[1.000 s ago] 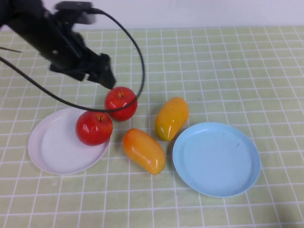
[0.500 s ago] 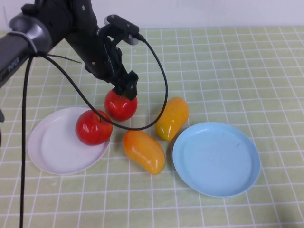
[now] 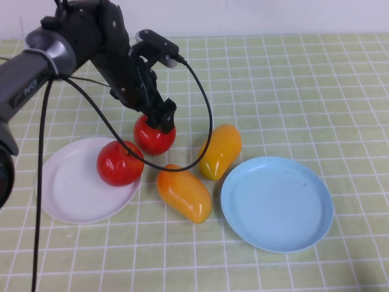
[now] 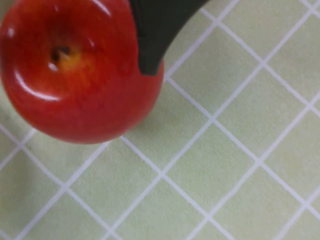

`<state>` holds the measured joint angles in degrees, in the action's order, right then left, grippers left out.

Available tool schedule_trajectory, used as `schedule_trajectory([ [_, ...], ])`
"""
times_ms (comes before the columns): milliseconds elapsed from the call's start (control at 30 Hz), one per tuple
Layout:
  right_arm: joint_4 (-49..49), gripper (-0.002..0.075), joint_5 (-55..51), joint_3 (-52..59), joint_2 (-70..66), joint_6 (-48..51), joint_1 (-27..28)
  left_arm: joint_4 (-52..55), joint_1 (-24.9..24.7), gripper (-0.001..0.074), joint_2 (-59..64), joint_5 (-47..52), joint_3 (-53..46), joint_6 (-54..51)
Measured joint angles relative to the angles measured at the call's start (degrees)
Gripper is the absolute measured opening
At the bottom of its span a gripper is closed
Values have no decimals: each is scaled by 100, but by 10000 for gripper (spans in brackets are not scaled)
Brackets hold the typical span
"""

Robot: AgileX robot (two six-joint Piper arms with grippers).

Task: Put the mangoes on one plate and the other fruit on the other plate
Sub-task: Put one type of fruit in the left plate

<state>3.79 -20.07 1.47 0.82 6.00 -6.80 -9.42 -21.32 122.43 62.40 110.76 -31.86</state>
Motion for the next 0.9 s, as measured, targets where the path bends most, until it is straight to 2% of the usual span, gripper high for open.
schedule_trajectory([
  [400, 0, -16, 0, 0, 0, -33, 0, 55, 0, 660, 195, -101, 4, 0],
  [600, 0, -16, 0, 0, 0, -42, 0, 45, 0, 539, 195, -90, 26, 37],
  [900, 0, -16, 0, 0, 0, -55, 0, 11, 0, 536, 153, 276, 595, 275],
])
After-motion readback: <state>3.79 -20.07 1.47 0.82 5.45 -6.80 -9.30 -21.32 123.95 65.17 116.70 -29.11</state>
